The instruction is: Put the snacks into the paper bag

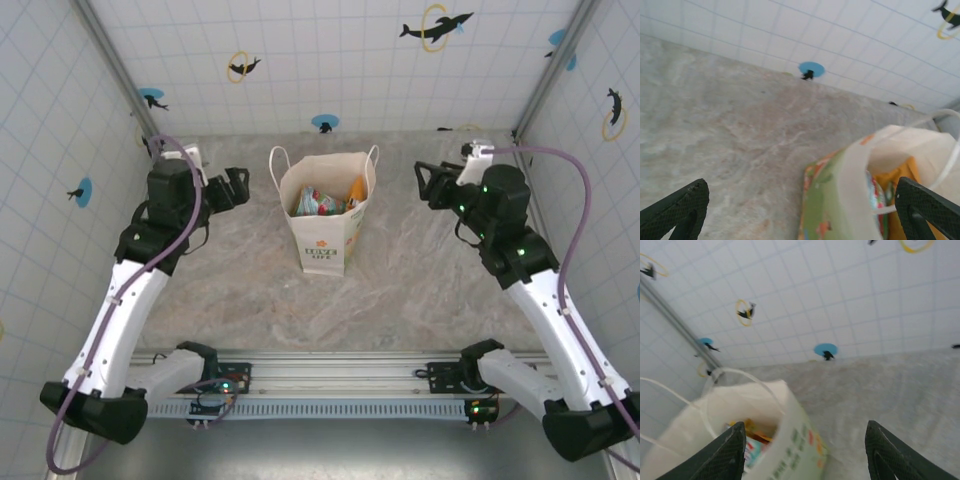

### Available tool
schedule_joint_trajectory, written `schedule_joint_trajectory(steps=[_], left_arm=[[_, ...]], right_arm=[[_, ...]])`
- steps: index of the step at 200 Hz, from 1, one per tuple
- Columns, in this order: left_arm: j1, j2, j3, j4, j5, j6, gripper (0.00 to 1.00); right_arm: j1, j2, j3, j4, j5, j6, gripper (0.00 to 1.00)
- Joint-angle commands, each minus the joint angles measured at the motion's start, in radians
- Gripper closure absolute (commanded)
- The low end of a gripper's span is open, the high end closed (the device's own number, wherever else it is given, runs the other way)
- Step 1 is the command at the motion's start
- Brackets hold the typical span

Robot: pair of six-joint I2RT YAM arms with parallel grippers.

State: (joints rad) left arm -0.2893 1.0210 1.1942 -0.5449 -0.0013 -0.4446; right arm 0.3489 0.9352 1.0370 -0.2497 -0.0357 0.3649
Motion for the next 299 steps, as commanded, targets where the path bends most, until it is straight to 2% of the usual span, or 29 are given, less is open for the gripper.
schedule_joint_trajectory(steps=[1,10,12,15,17,42,62,74,104,120,139,161,192,199,219,240,246,252,262,280,299], left_arm=[[0.043,-0.054,-0.091,0.098,-0.11,0.024,0.02],[0.053,-0.079,-0.159,0.164,-0.165,0.034,0.02],[0.055,-0.084,-0.174,0.179,-0.175,0.039,0.02],[0.058,-0.091,-0.198,0.203,-0.198,0.044,0.02],[0.06,-0.096,-0.207,0.221,-0.213,0.05,0.02],[0.064,-0.17,-0.484,0.526,-0.366,0.113,0.02],[0.064,-0.162,-0.683,0.757,-0.448,0.2,0.02],[0.064,-0.135,-0.795,0.898,-0.467,0.308,0.02],[0.065,-0.08,-1.047,1.238,-0.548,0.402,0.02],[0.086,-0.041,-1.175,1.431,-0.532,0.414,0.02],[0.124,0.035,-1.242,1.568,-0.481,0.431,0.02],[0.165,0.196,-1.288,1.744,-0.399,0.426,0.02],[0.177,0.452,-1.327,2.072,-0.329,0.444,0.02],[0.198,0.491,-1.337,2.146,-0.286,0.434,0.02],[0.216,0.534,-1.35,2.208,-0.268,0.419,0.02],[0.234,0.502,-1.229,1.918,-0.325,0.37,0.02],[0.273,0.505,-1.213,1.889,-0.256,0.348,0.02],[0.302,0.498,-1.22,1.89,-0.211,0.326,0.02],[0.305,0.493,-1.221,1.878,-0.213,0.326,0.02],[0.304,0.492,-1.223,1.883,-0.213,0.329,0.02],[0.296,0.497,-1.218,1.88,-0.222,0.337,0.02]], right_arm=[[-0.061,-0.032,-0.122,-0.028,0.023,-0.045,0.33],[-0.091,-0.044,-0.182,-0.005,0.026,-0.056,0.26],[-0.097,-0.047,-0.199,0.005,0.026,-0.058,0.2],[-0.107,-0.053,-0.222,0.017,0.026,-0.061,0.03],[-0.113,-0.056,-0.237,0.029,0.025,-0.063,0.0],[-0.188,-0.081,-0.422,0.189,0.011,-0.083,0.01],[-0.232,-0.072,-0.564,0.316,0.041,-0.115,0.01],[-0.247,-0.062,-0.663,0.444,0.066,-0.142,0.01],[-0.269,-0.02,-0.912,0.809,0.116,-0.196,0.01],[-0.285,0.02,-0.979,0.918,0.115,-0.21,0.01],[-0.309,0.076,-1.007,0.961,0.117,-0.23,0.01],[-0.33,0.144,-1.067,1.131,0.114,-0.237,0.01],[-0.338,0.271,-1.131,1.376,0.116,-0.238,0.01],[-0.338,0.309,-1.141,1.44,0.113,-0.249,0.01],[-0.341,0.432,-1.158,1.606,0.119,-0.271,0.01],[-0.346,0.599,-1.143,1.734,0.095,-0.273,0.0],[-0.347,0.634,-1.134,1.788,0.076,-0.27,0.0],[-0.349,0.608,-1.115,1.712,0.062,-0.277,0.0],[-0.35,0.562,-1.059,1.522,0.074,-0.277,0.0],[-0.341,0.599,-1.045,1.552,0.071,-0.293,0.0],[-0.34,0.586,-1.036,1.503,0.075,-0.288,0.0]])
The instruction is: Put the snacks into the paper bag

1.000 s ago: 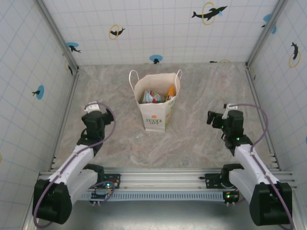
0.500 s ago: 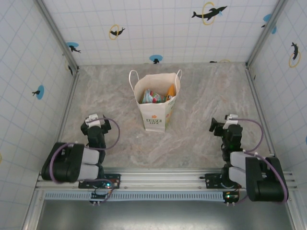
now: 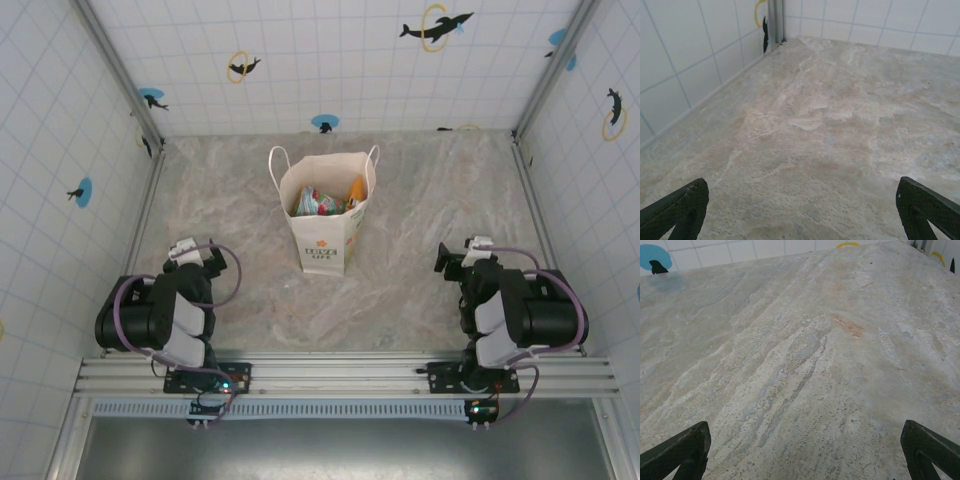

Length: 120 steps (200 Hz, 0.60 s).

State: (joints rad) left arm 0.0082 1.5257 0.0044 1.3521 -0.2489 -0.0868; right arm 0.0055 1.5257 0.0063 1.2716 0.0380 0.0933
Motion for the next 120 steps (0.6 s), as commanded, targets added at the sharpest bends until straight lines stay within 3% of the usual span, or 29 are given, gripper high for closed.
schedule_joint_trajectory(steps=[1,120], left_arm=[[-0.002,-0.008,-0.028,-0.017,0.026,-0.021,0.02],[-0.003,-0.007,-0.023,-0.024,0.022,-0.019,0.02]], right_arm=[[0.004,-0.004,-0.006,-0.014,0.002,-0.017,0.0],[0.004,-0.005,-0.005,-0.018,0.002,-0.016,0.0]])
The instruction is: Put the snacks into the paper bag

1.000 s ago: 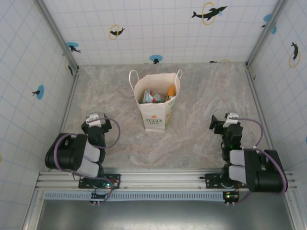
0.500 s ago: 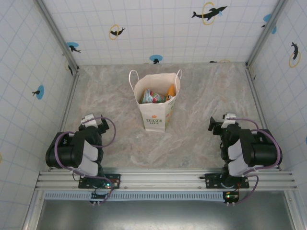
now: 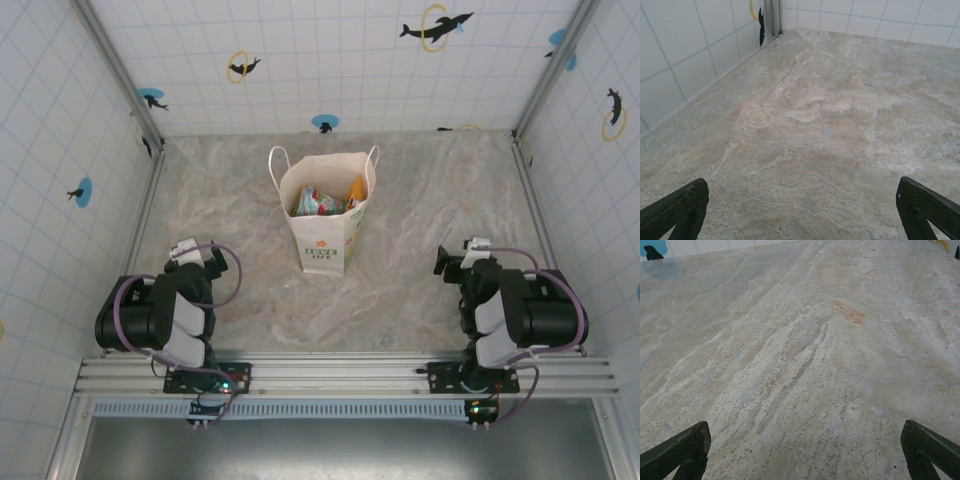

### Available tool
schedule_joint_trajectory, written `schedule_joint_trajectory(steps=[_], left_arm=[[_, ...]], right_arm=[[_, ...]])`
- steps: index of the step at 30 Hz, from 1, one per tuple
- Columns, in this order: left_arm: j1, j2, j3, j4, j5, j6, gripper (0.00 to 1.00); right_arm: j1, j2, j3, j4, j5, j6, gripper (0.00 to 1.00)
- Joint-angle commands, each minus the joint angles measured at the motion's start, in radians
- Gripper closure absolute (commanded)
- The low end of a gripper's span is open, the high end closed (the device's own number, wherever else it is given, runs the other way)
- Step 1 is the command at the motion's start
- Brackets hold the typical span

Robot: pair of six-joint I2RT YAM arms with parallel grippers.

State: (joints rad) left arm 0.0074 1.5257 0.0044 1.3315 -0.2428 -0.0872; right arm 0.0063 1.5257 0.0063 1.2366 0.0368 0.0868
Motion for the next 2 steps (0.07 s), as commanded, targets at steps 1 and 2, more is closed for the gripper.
schedule_joint_trajectory(steps=[1,2], left_arm=[[-0.003,-0.008,-0.024,-0.003,0.016,-0.019,0.02],[-0.003,-0.009,-0.025,-0.003,0.017,-0.018,0.02]], right_arm=[[0.003,-0.005,-0.005,0.018,0.003,-0.01,0.0],[0.003,-0.006,-0.005,0.019,0.002,-0.01,0.0]])
